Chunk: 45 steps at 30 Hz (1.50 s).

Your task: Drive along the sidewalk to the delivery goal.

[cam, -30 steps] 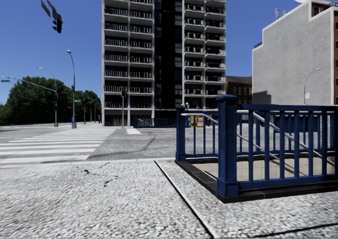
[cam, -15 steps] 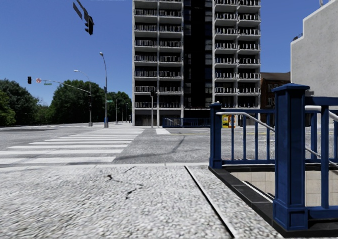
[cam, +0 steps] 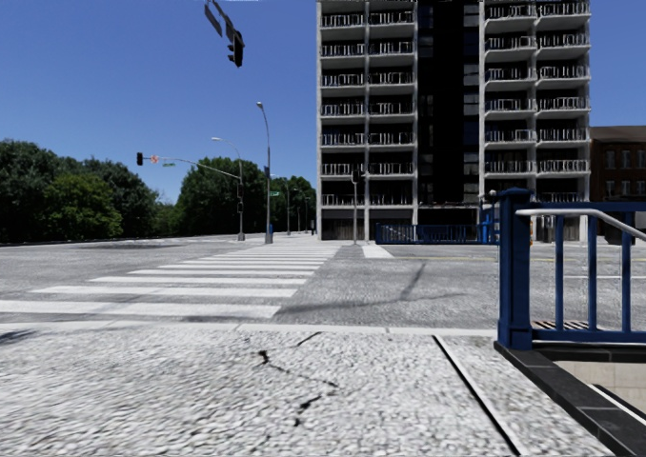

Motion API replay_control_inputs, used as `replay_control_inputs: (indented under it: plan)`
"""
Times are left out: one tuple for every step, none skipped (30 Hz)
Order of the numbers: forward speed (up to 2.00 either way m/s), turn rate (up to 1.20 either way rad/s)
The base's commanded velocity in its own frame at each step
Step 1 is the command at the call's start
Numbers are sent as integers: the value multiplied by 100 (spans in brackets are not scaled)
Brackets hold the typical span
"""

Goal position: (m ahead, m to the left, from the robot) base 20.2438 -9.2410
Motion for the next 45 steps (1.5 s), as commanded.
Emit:
replay_control_inputs:
  plan:
    - [105, 48]
    - [110, 48]
    - [112, 48]
    - [112, 48]
    - [113, 48]
    - [114, 48]
    - [114, 48]
    - [114, 48]
    - [115, 48]
    - [115, 48]
    - [115, 48]
    - [115, 48]
    - [115, 48]
    - [115, 48]
    - [115, 48]
    - [115, 48]
    - [115, 48]
    - [115, 48]
    - [118, 48]
    - [121, 52]
    - [123, 54]
    - [123, 54]
    - [125, 56]
    - [125, 56]
    - [126, 56]
    - [126, 56]
    - [126, 56]
    - [127, 56]
    - [127, 56]
    - [127, 56]
    - [127, 56]
    - [128, 56]
    - [130, 56]
    - [131, 56]
    - [131, 56]
    - [131, 56]
    - [131, 56]
    - [131, 56]
    - [131, 56]
    - [131, 48]
    - [131, 48]
    - [131, 30]
    - [131, 3]
    - [131, 0]
    - [131, 0]
